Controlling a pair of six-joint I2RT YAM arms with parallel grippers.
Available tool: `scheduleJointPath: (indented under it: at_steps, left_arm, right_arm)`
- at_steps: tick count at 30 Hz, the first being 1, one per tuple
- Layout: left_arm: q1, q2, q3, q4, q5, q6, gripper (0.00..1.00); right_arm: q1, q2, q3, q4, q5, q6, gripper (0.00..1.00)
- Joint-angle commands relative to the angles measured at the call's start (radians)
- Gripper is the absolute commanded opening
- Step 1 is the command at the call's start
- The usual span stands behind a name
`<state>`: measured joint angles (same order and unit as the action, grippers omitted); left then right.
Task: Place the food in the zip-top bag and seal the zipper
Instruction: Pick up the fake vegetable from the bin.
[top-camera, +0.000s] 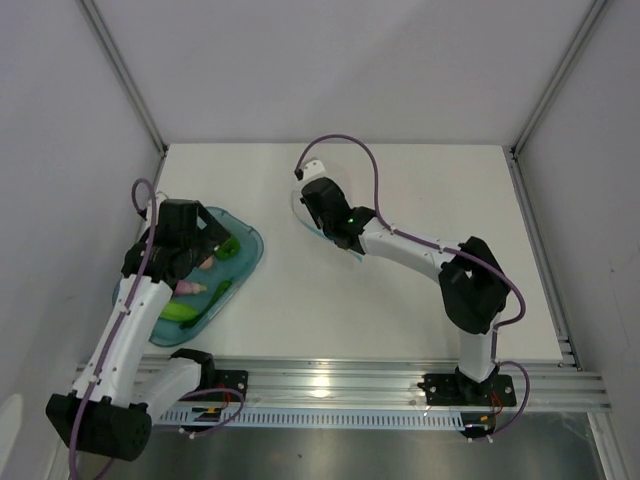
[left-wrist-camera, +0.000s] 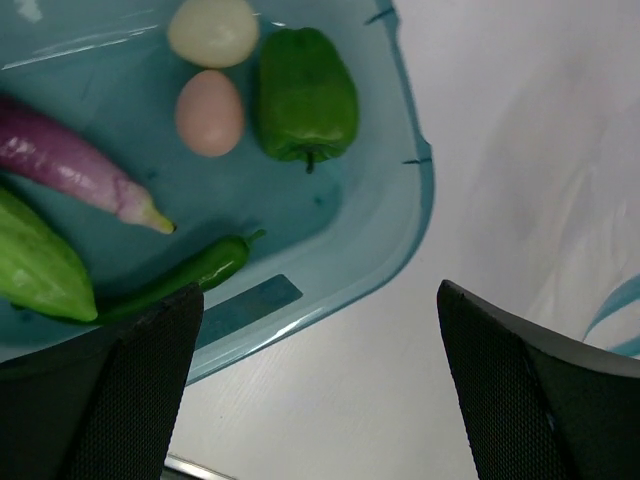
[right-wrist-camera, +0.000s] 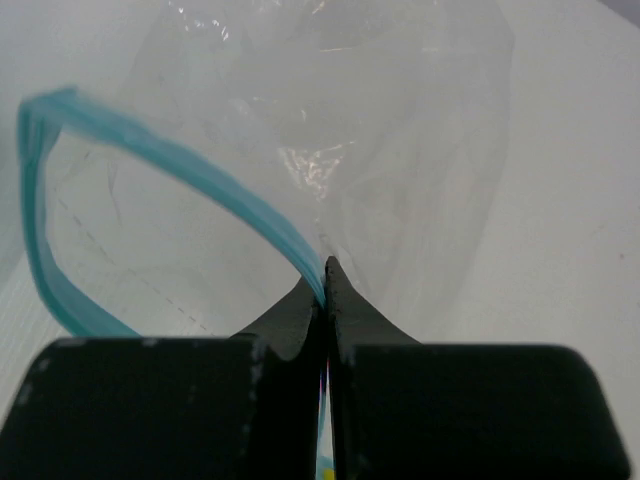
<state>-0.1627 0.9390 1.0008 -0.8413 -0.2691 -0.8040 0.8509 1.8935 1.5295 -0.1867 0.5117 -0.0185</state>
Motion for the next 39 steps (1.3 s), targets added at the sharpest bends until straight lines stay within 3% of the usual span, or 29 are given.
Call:
scheduleJointPath:
  at_steps: [1, 6, 12, 39]
  left_arm:
    - [0.035, 0.062, 0.071, -0.109, -0.137, -0.171, 0.99]
    - [0.13, 0.203, 0.108, -0.203, -0.113, -0.27, 0.99]
    - [0.253, 0.273, 0.026, -0.217, -0.088, -0.424, 0.99]
    - [0.299, 0.48, -0.12, -0.113, -0.131, -0.679, 0.96]
  right_arm:
    - [-0.007, -0.019, -0.029, 0.121, -0.108, 0.014, 0.0]
    - [-0.004, -0.031, -0.064, 0.17, -0.121, 0.038, 0.0]
    - [-0.052, -0.043, -0.137, 0.228, -0.165, 0.058, 0.0]
    - [-0.087, -0.131, -0.25, 0.349, -0.286, 0.058, 0.0]
